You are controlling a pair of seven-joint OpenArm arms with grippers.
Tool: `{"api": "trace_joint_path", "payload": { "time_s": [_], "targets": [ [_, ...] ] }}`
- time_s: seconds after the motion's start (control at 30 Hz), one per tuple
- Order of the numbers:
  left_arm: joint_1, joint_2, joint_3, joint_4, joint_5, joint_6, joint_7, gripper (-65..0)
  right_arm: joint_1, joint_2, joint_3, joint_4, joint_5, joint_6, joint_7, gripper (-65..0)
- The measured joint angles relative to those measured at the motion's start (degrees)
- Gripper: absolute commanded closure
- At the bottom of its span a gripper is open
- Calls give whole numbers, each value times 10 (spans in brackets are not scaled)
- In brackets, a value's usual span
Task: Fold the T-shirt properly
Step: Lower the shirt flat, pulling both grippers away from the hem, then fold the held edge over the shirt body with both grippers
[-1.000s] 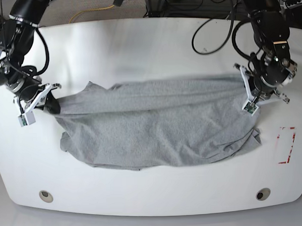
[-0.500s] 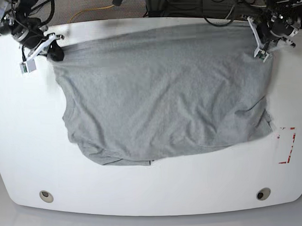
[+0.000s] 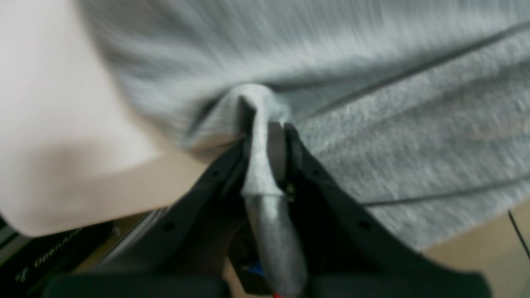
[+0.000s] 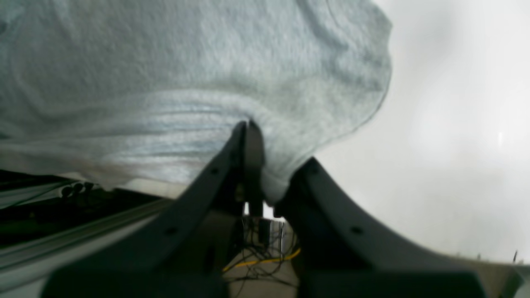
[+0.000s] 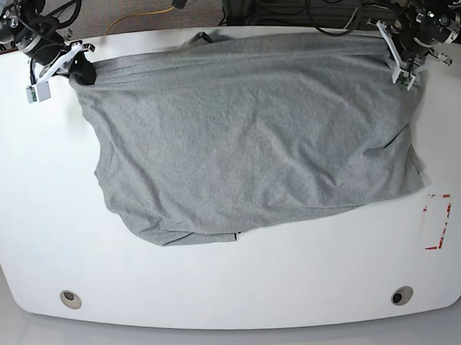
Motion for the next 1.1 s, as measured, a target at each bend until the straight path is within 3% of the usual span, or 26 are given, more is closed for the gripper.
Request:
{"api": "trace_joint_path", "payload": {
  "time_s": [0.4, 0.97, 1.03, 1.1],
  "targets": [
    [-73, 1, 1, -3, 10, -1, 3, 0, 100, 0, -41, -26, -23, -4, 0, 0],
    [-195, -2, 41, -56, 22, -2, 10, 0, 243, -1, -80, -210, -82, -1, 2, 0],
    [-219, -2, 56, -73, 39, -1, 6, -29, 257, -2, -80, -226, -97, 0, 2, -10],
    [-235, -2, 63, -83, 63, -2, -2, -111, 265, -2, -80, -235, -104, 0, 5, -49]
  ]
}}
